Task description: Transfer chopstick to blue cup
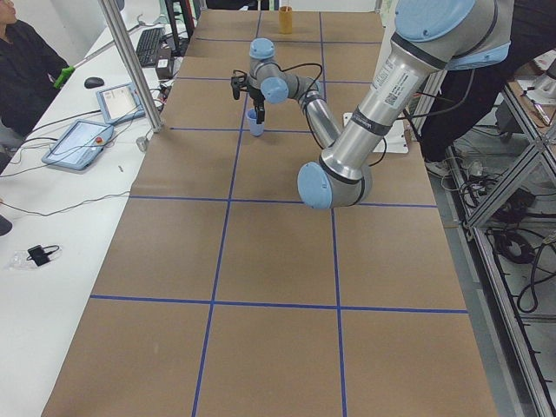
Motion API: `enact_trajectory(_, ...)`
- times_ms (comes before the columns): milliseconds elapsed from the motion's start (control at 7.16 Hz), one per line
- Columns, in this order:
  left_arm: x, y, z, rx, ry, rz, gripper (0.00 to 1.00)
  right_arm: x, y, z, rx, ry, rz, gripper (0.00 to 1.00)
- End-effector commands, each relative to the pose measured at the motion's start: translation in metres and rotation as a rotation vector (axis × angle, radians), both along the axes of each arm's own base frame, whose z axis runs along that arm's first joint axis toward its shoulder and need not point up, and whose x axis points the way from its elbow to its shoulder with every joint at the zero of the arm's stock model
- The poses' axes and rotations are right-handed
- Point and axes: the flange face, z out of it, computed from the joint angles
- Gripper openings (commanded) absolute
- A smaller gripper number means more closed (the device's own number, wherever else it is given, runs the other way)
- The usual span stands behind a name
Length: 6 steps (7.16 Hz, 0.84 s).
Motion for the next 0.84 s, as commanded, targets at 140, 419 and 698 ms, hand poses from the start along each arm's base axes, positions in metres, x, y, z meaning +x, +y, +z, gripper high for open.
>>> enact_trajectory(140,-0.001,0.001,0.001,0.0,0.001,-0.001,0.98,0.0,0.003,0.003,-0.007,0.001,-0.001,0.12)
enact_trajectory(419,-0.008,0.007,-0.003,0.012,0.014,0.0,0.98,0.0,0.007,0.006,-0.013,0.009,-0.003,0.0)
enact_trajectory(698,-0.011,0.01,-0.001,0.012,0.015,-0.001,0.98,0.002,-0.003,-0.004,0.005,0.019,-0.006,0.0)
